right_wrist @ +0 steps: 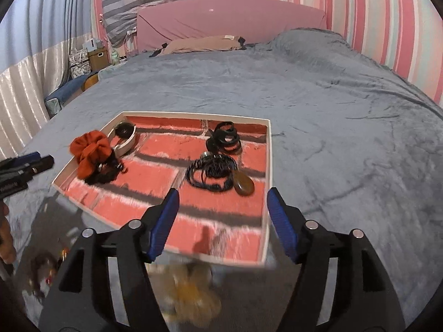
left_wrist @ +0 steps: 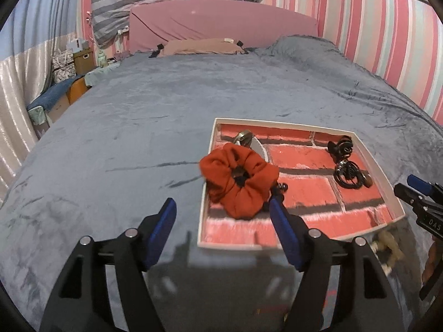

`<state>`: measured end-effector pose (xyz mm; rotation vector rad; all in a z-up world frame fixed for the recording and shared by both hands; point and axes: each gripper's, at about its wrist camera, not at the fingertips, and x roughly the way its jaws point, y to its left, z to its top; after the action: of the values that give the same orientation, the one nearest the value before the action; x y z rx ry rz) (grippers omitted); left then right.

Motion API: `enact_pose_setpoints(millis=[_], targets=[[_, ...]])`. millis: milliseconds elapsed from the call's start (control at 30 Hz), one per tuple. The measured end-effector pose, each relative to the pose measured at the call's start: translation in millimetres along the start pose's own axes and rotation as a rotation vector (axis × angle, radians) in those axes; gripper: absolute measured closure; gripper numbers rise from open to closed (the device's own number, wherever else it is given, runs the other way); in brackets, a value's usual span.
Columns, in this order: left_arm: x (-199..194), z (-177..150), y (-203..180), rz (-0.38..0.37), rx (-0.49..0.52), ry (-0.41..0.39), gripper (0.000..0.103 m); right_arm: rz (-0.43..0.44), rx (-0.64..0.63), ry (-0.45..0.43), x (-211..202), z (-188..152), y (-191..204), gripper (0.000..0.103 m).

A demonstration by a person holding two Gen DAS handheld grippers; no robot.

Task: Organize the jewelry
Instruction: 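Withdraw both tools from the tray toward the remaining jewelry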

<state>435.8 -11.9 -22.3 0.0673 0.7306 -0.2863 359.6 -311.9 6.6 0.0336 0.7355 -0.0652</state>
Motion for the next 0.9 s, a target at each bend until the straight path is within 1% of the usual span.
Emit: enact_pose_setpoints(millis=[100, 267, 433, 567, 700, 900], targets=[[-21, -11, 3, 0.009, -0.003, -0.007, 0.034, -0.003, -0.007, 0.0, -16, -16, 1, 0.033], [-47, -38, 5, 0.023, 0.003, 0.004, 0.034, -0.025, -0.027, 0.012, -32, -39, 7, 0.032], [-57, -67, 2, 0.024, 0.018, 0.027, 0.034, -0.052, -0.053, 0.032, -37, -56, 14, 0.032], [-57, -85, 1, 0.026, 0.024, 0.055, 0.034, -0.051, -0.058, 0.044, -38, -62, 17, 0.032], [-53, -86, -1, 0.019, 0.02, 0.07, 0.034, -0.051, -0.062, 0.045, -38, -64, 19, 0.032], [-49, -80, -15, -0.024, 0.016, 0.079, 0.034, -0.043, -0.053, 0.056, -35, -66, 19, 0.032]])
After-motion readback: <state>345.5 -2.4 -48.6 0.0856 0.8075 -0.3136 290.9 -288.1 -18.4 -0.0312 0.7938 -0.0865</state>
